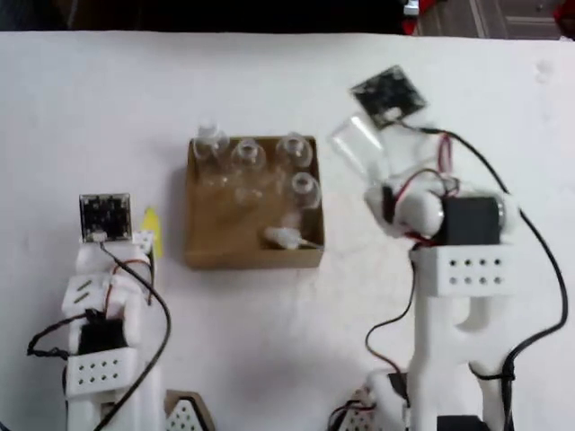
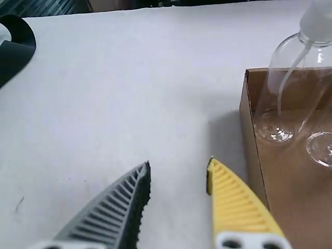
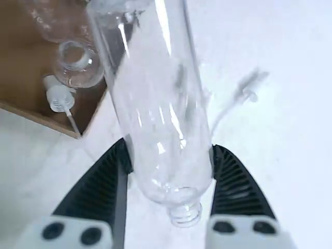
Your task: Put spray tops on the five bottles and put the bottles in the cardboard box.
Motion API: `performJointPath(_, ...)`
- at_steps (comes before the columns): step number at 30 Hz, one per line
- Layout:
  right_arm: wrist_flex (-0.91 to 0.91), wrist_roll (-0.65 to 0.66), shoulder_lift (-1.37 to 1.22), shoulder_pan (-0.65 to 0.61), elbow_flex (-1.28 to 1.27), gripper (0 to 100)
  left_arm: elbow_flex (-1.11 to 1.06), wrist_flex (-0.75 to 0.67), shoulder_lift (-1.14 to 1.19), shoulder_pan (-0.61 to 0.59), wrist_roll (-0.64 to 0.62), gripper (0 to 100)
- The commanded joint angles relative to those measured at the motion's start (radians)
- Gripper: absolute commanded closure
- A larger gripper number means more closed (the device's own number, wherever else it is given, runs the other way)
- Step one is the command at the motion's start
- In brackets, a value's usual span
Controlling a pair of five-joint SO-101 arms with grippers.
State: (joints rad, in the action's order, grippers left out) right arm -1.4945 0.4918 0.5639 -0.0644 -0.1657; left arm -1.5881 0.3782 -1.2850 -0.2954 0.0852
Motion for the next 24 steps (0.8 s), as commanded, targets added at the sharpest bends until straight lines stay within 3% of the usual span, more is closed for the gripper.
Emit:
performJointPath(1,0.001,0.038,0.024,0.047,-0.006,94.0,0.051,-0.026,-0.015,-0.015,-0.012,83)
performJointPath(5,0.028,0.058,0.039,0.050,-0.052,94.0,0.051,-0.026,-0.015,-0.015,-0.012,83)
performJointPath(11,0.133,0.008,0.042,0.168,-0.180,94.0,0.051,-0.026,-0.015,-0.015,-0.012,83)
performJointPath(20,0.463,0.037,-0.033,0.222,-0.578,93.5,0.051,-0.026,-0.015,-0.013,-0.012,83)
performJointPath(24,0.463,-0.028,-0.051,0.197,-0.580,84.0,0.051,-0.026,-0.015,-0.013,-0.012,83)
